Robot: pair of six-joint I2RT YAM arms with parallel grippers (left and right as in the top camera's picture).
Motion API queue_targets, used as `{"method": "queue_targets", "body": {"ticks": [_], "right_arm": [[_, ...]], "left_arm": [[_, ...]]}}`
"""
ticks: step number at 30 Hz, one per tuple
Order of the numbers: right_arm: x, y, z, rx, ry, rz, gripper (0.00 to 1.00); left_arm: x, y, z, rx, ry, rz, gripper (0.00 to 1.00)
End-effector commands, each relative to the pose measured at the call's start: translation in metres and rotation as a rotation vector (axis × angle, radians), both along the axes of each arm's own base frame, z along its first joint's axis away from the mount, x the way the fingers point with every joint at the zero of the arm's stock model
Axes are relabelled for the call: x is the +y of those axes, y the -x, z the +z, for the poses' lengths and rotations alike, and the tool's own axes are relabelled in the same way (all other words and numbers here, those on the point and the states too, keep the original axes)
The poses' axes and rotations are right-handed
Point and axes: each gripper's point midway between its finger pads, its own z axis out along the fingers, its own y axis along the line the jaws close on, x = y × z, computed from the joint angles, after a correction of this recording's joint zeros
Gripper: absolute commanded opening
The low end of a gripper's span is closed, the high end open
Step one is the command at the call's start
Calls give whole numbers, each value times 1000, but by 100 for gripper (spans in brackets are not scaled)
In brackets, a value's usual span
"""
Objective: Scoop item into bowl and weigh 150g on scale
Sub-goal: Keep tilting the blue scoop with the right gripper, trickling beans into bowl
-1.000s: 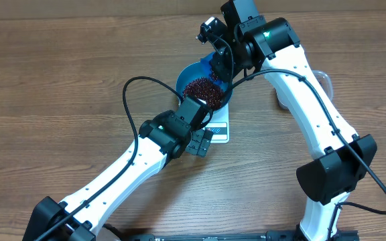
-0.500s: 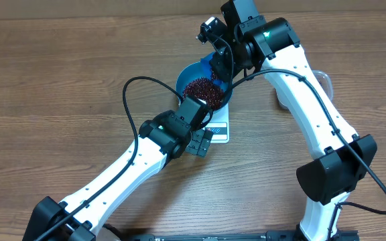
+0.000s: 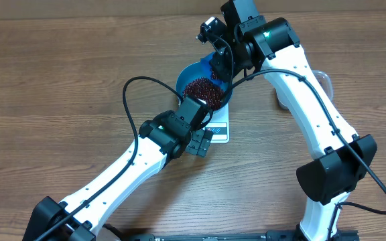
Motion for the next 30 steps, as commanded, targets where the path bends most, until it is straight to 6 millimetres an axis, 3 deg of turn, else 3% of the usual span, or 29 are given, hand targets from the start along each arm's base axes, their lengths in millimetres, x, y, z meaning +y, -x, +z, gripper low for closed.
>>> {"method": "queue_targets", "body": {"ticks": [1,20,22,30], "right_arm": [[2,1,33,-76,-38,2,4],[9,9,32,-69,-40,87,4],[1,3,32,-85,-6,35,4],[2,2,32,-69,-33,-16,4]], "left_arm": [[3,0,-4,3,-17,-7,100],[3,0,-4,3,-17,-7,99],[3,0,-4,3,-17,-7,100],[3,0,-4,3,-17,-7,100]]}}
